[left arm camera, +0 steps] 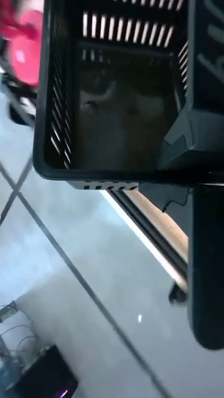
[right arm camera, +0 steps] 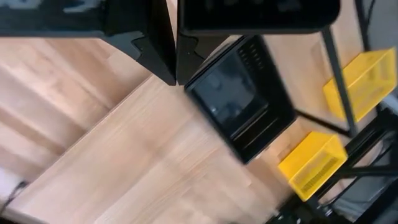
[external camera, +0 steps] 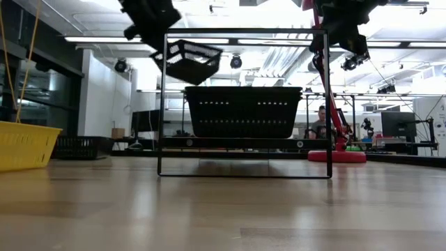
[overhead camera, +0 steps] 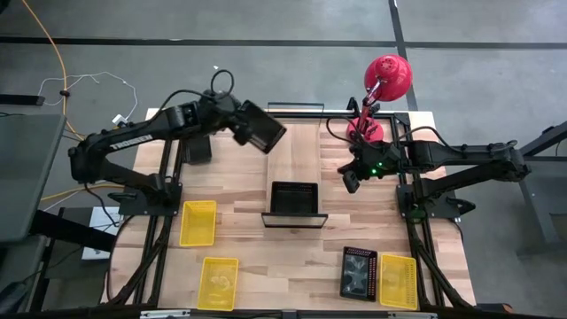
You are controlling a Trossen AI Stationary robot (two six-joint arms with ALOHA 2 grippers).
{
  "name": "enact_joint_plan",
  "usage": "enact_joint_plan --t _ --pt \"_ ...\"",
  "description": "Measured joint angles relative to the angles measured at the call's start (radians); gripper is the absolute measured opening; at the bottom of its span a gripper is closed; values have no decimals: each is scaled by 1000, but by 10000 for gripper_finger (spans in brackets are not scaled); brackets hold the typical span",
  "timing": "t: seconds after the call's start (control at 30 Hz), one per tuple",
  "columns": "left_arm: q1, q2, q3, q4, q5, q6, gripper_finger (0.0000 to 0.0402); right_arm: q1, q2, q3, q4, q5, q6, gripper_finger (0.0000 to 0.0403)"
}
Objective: Stack baskets on shelf by color
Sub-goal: Put the black bin on the shelf
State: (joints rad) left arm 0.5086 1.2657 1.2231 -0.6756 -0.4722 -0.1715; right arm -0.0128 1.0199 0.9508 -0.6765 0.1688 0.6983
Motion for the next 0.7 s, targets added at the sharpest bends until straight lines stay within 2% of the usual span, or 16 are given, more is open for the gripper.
enact_joint_plan --t 0.13,0.23,0.43,0.53,0.7 --pt "-23 78 -1 98 5 -96 0 0 0 0 0 18 -1 0" --pt "-56 142 -1 111 47 -171 0 0 0 0 0 18 -3 0" --pt "-148 265 -2 172 49 -298 0 0 0 0 0 52 -50 0" --pt "-175 300 -2 182 44 -343 0 0 0 0 0 89 -49 0" --pt "-199 327 -2 163 43 -425 0 0 0 0 0 89 -52 0"
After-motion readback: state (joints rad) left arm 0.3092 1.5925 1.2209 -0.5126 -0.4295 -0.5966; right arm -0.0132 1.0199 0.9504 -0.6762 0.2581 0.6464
